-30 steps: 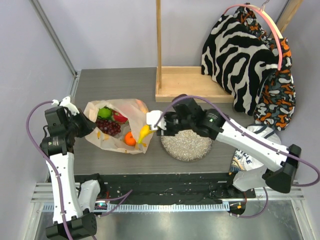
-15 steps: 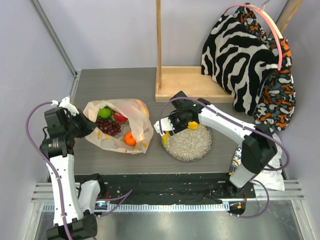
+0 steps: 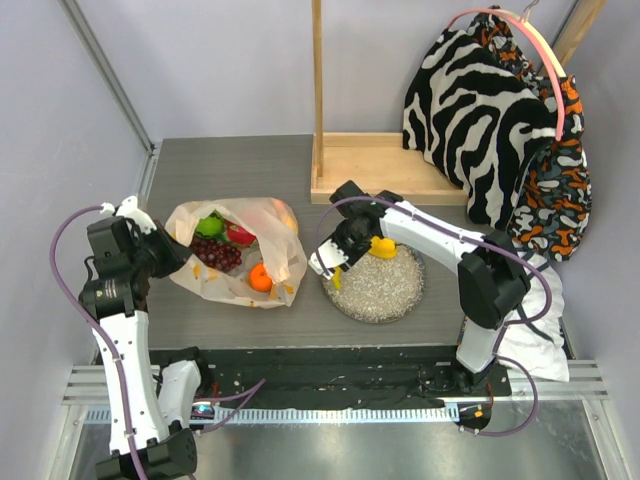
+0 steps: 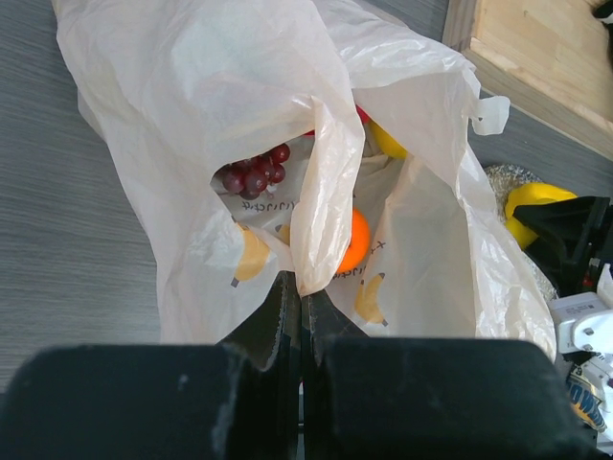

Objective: Take the fake fruits out of the plastic bag
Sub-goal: Place the fake fruit on the plate, then take out the fake fruit from the plastic bag, then place the fake fruit on the plate.

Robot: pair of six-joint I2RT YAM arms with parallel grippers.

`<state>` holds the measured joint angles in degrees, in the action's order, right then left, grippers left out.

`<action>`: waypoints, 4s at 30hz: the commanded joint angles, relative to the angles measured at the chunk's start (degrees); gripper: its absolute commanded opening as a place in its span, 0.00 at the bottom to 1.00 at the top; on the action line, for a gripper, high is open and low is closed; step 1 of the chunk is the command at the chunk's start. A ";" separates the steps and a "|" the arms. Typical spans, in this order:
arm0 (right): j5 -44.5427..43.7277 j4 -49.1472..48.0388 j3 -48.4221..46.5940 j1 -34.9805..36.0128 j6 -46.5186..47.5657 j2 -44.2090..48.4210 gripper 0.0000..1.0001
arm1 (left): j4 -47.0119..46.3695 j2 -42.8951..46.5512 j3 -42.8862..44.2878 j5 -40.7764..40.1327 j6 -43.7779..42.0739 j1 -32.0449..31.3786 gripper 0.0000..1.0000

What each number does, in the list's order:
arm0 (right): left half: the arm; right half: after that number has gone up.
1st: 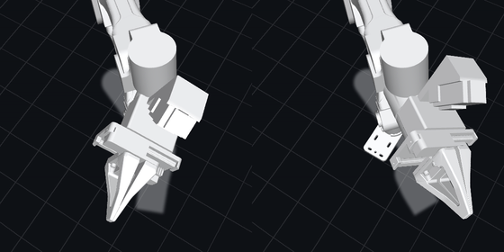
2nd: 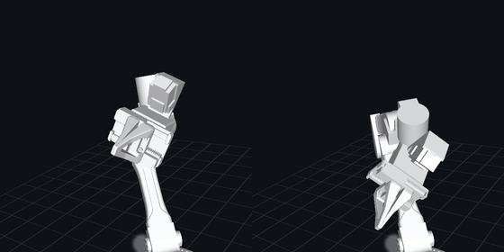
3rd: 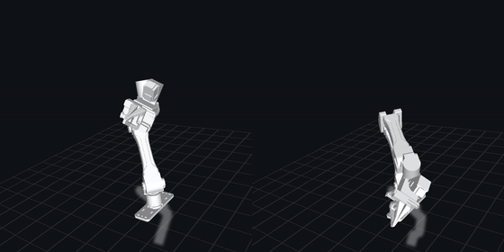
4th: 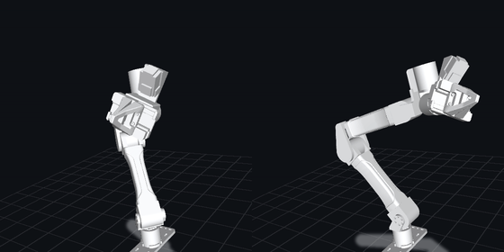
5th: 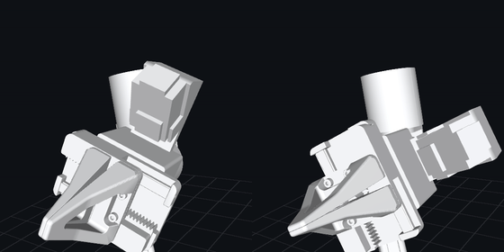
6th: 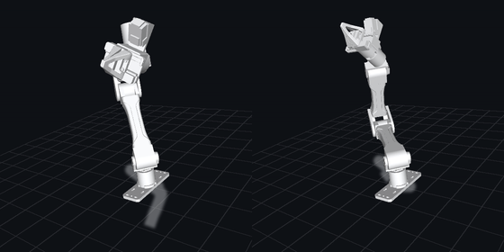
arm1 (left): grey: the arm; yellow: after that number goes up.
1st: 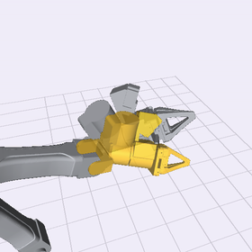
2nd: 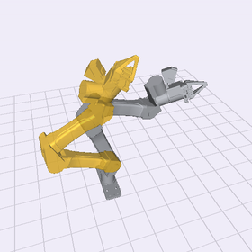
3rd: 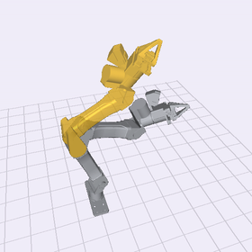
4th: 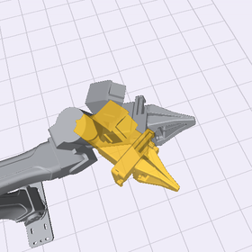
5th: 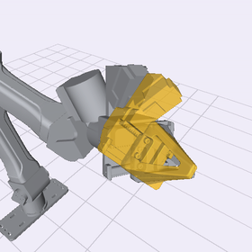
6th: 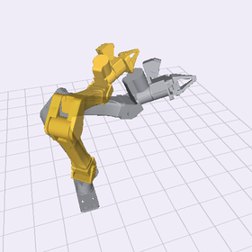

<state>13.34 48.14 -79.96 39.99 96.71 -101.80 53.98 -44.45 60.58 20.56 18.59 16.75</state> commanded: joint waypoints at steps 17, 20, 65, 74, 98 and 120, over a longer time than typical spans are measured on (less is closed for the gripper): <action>-3.24 -2.17 -4.94 0.09 -1.69 -7.98 0.69 | -1.42 -0.11 -1.07 0.71 -1.01 0.74 0.00; -3.41 -2.35 -5.38 0.00 -3.36 -6.66 1.00 | -1.51 -0.20 -1.07 1.15 -0.92 0.74 0.00; -7.00 -35.12 -16.36 19.95 -84.74 -14.56 0.66 | -2.83 0.76 -0.90 6.34 3.91 1.00 0.00; -11.85 -36.19 -17.07 20.13 -84.93 -20.54 0.78 | -1.94 2.08 -1.87 5.82 3.39 0.91 0.00; -6.95 -29.62 -20.29 22.33 -76.84 -8.60 0.67 | -3.97 1.12 -2.92 8.01 5.05 1.35 0.00; -11.23 -7.71 8.76 -6.73 -78.26 24.18 0.62 | -5.90 0.68 -3.62 8.10 6.37 2.32 0.00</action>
<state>6.72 35.46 -78.24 39.07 17.72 -82.00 50.92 -43.75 57.01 27.22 24.21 18.35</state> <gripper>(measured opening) 0.809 0.016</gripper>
